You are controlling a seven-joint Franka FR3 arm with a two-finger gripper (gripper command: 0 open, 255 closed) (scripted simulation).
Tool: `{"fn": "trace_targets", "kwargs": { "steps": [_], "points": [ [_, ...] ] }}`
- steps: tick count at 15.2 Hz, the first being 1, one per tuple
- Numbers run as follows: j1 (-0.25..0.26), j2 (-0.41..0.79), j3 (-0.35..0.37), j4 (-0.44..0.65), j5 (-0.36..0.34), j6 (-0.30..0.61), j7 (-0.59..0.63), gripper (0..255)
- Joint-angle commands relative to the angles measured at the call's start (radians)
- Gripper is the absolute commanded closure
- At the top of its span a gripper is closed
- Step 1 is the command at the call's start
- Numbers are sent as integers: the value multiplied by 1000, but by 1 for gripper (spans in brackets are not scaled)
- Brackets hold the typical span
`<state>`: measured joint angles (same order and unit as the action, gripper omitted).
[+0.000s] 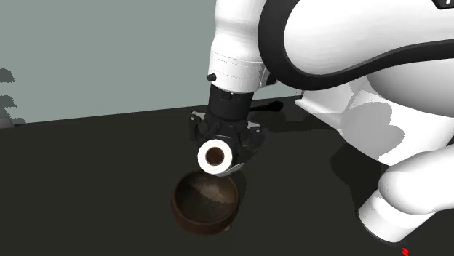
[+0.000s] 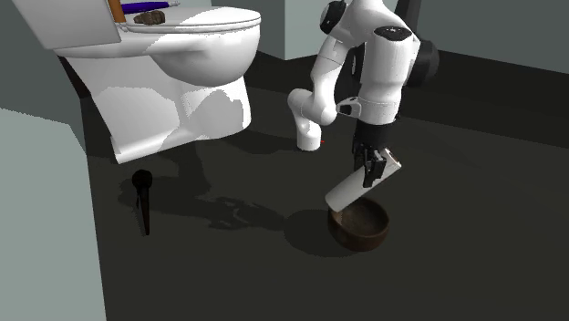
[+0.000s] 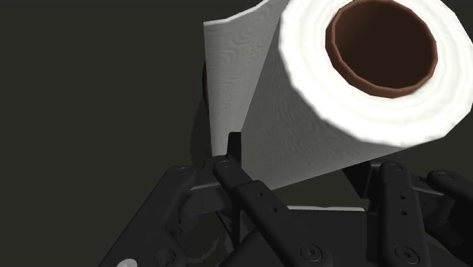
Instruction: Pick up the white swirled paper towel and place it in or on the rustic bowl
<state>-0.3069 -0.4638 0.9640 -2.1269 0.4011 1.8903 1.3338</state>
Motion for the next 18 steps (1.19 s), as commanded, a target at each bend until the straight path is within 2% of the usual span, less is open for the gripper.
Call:
{"fn": "trace_targets", "kwargs": {
  "steps": [1, 15, 18],
  "points": [
    [-50, 73, 97, 72, -41, 12, 76, 255],
    [-90, 129, 202, -70, -50, 209, 90, 255],
    [-95, 134, 210, -77, -51, 219, 92, 255]
  ]
}}
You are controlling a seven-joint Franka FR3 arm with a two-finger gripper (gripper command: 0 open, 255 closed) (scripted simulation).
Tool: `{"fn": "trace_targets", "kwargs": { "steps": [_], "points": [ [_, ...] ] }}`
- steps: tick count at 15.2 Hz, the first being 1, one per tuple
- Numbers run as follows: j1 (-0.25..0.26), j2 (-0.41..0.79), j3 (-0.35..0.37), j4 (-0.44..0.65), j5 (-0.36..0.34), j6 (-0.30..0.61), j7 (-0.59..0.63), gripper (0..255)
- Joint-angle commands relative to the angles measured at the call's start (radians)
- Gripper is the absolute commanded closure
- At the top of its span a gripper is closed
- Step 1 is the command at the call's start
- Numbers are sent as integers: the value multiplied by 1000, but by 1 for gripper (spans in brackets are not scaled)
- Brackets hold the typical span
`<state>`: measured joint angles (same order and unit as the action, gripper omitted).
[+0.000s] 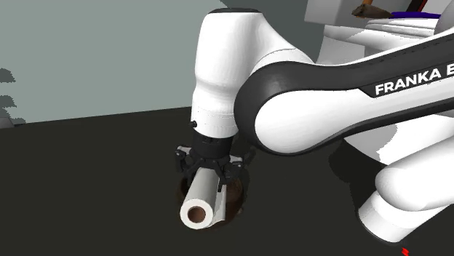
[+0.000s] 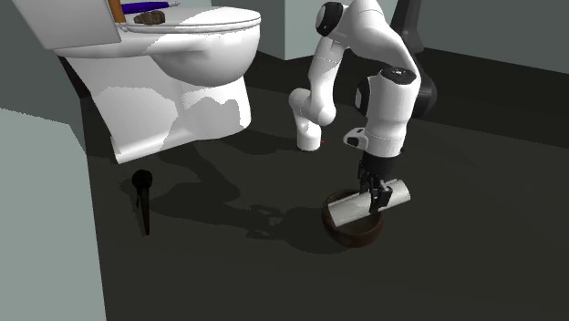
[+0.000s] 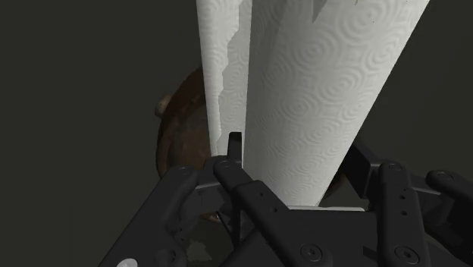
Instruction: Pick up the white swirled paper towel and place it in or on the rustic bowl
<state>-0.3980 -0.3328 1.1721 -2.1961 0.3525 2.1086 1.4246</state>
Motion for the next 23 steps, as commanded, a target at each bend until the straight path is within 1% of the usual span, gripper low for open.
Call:
{"fn": "trace_targets", "kwargs": {
  "steps": [1, 6, 7, 9, 12, 14, 16, 23],
  "points": [
    [-4, 3, 2, -7, -3, 1, 1, 255],
    [-5, 2, 3, -7, -2, 1, 1, 255],
    [-5, 3, 3, -7, -2, 1, 0, 0],
    [-10, 8, 8, -7, -6, 5, 2, 0],
    [-5, 2, 3, -7, -2, 1, 1, 0],
    [25, -34, -51, 34, 14, -73, -14, 0],
    [43, -58, -91, 74, 20, -137, -21, 0],
    [43, -58, -91, 74, 20, -137, -21, 0]
  ]
}}
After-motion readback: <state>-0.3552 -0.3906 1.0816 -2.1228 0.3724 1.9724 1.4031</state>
